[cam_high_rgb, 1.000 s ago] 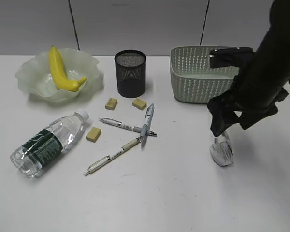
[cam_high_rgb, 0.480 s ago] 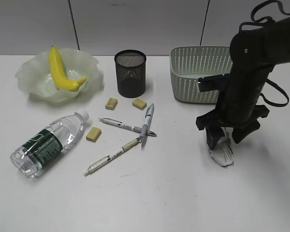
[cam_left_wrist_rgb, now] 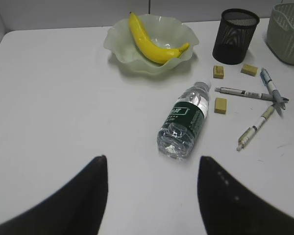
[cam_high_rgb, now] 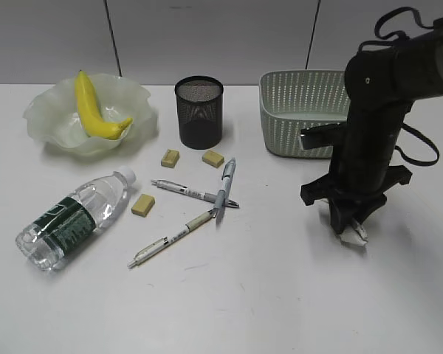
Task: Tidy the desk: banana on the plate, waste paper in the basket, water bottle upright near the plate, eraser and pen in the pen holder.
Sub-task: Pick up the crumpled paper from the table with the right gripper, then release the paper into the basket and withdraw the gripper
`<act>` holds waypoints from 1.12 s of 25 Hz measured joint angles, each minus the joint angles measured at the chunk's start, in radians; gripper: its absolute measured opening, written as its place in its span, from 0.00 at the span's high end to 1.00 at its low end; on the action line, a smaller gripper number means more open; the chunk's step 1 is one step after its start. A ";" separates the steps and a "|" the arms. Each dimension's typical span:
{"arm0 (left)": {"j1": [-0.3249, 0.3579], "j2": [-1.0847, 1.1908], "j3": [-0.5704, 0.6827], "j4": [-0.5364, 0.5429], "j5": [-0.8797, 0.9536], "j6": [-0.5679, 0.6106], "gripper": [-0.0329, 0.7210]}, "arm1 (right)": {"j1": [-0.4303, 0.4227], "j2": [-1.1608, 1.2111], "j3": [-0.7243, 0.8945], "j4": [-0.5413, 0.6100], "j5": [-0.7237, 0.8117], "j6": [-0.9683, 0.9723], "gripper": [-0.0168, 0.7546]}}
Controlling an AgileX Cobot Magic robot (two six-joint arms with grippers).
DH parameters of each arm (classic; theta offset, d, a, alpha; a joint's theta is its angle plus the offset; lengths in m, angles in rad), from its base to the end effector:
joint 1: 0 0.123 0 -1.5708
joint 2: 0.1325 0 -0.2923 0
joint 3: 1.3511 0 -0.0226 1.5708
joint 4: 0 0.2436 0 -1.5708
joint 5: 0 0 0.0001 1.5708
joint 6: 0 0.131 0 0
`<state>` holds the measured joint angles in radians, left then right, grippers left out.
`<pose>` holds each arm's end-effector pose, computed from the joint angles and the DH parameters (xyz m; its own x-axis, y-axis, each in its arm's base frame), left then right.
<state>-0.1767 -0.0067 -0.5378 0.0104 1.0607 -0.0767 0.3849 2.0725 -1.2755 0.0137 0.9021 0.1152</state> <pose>0.0124 -0.0010 0.2672 -0.4204 0.0024 -0.9073 0.1379 0.9885 -0.0613 0.3398 0.1392 0.0860 -0.9653 -0.2579 0.0421 -0.2579 0.9662 0.0056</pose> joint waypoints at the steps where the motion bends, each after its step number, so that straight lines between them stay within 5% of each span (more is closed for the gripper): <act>1: 0.000 0.000 0.000 0.000 0.000 0.000 0.38 | 0.000 -0.013 -0.009 0.000 0.009 -0.003 0.73; 8: 0.000 0.000 0.000 0.000 0.000 0.000 0.38 | 0.000 -0.184 -0.172 -0.005 -0.005 -0.017 0.73; 14: 0.000 0.000 0.000 0.000 0.000 0.000 0.38 | -0.001 -0.195 -0.329 -0.090 -0.208 -0.020 0.73; 25: 0.000 0.000 0.000 0.000 0.000 0.000 0.38 | -0.068 -0.002 -0.340 -0.128 -0.476 -0.020 0.73; 28: 0.000 0.000 0.000 0.000 0.000 0.000 0.38 | -0.075 0.048 -0.340 -0.128 -0.477 -0.010 0.57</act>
<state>-0.1767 -0.0067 -0.5378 0.0104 1.0607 -0.0767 0.3099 2.1202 -1.6159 -0.1143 0.4249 0.1051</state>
